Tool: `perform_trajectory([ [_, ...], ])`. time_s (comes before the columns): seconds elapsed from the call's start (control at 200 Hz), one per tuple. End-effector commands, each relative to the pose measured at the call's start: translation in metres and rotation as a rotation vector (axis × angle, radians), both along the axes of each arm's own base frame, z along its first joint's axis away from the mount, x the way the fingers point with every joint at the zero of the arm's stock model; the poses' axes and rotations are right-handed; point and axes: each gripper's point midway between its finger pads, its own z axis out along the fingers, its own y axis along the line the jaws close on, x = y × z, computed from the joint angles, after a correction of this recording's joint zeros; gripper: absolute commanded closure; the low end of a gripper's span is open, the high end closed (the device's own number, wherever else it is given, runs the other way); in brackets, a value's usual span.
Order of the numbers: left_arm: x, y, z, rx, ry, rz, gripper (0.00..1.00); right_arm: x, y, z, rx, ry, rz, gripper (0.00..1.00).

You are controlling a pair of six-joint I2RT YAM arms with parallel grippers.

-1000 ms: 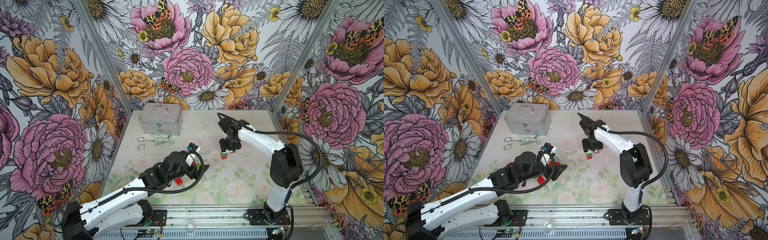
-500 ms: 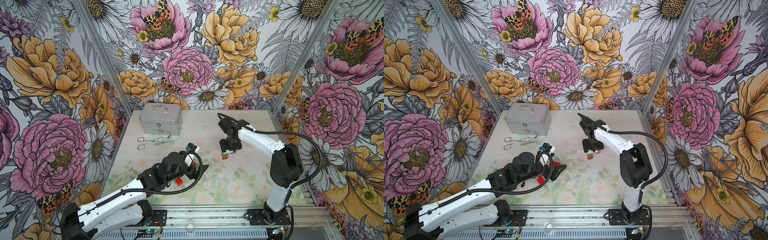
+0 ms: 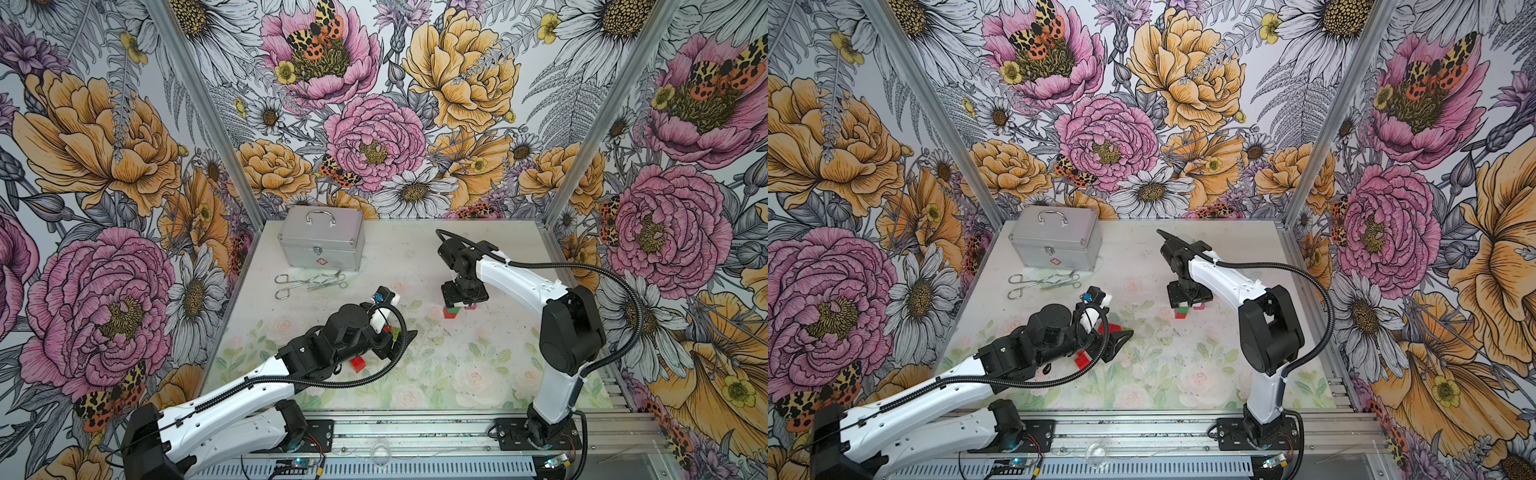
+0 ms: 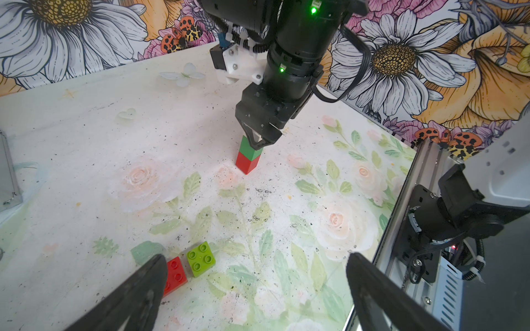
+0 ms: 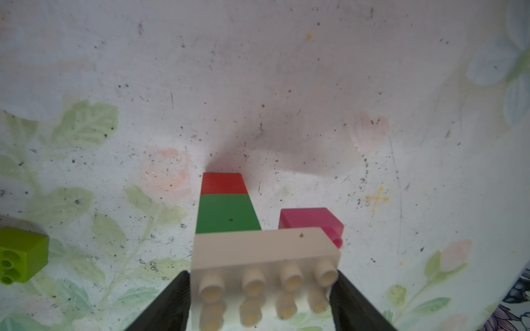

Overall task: Assemble the letter r with lego
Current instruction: Assemble the lego brick with the lego brick, then adjust the lego brick at the center of the board.

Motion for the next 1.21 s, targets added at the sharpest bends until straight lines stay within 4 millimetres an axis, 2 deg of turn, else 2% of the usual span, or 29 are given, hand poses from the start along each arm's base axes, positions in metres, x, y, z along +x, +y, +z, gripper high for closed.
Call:
perform_trajectory([
  [0.0, 0.003, 0.0, 0.01, 0.003, -0.015, 0.013, 0.01, 0.008, -0.002, 0.008, -0.001, -0.041, -0.008, 0.22],
  [0.08, 0.002, 0.0, 0.012, 0.003, -0.017, 0.013, 0.01, 0.012, -0.002, 0.013, 0.003, -0.056, -0.009, 0.19],
  [0.315, 0.003, 0.001, 0.014, 0.005, -0.022, 0.015, 0.01, 0.016, -0.001, 0.017, 0.011, -0.069, -0.003, 0.2],
  [0.575, 0.002, 0.003, 0.012, 0.003, -0.015, 0.022, 0.01, 0.02, 0.004, 0.009, 0.032, -0.055, -0.001, 0.31],
  [0.69, 0.002, 0.003, 0.013, 0.002, -0.016, 0.023, 0.01, 0.025, 0.006, 0.01, 0.037, -0.059, -0.003, 0.39],
  [0.896, 0.003, 0.004, 0.011, 0.008, -0.018, 0.025, 0.01, 0.031, 0.009, 0.005, 0.039, -0.046, -0.002, 0.4],
  [1.026, 0.003, 0.002, 0.009, 0.012, -0.013, 0.021, 0.01, 0.033, 0.011, 0.001, 0.037, -0.028, 0.005, 0.46],
  [1.201, 0.003, 0.0, 0.009, 0.007, -0.01, 0.019, 0.01, 0.032, 0.011, 0.008, 0.045, -0.039, 0.001, 0.5],
])
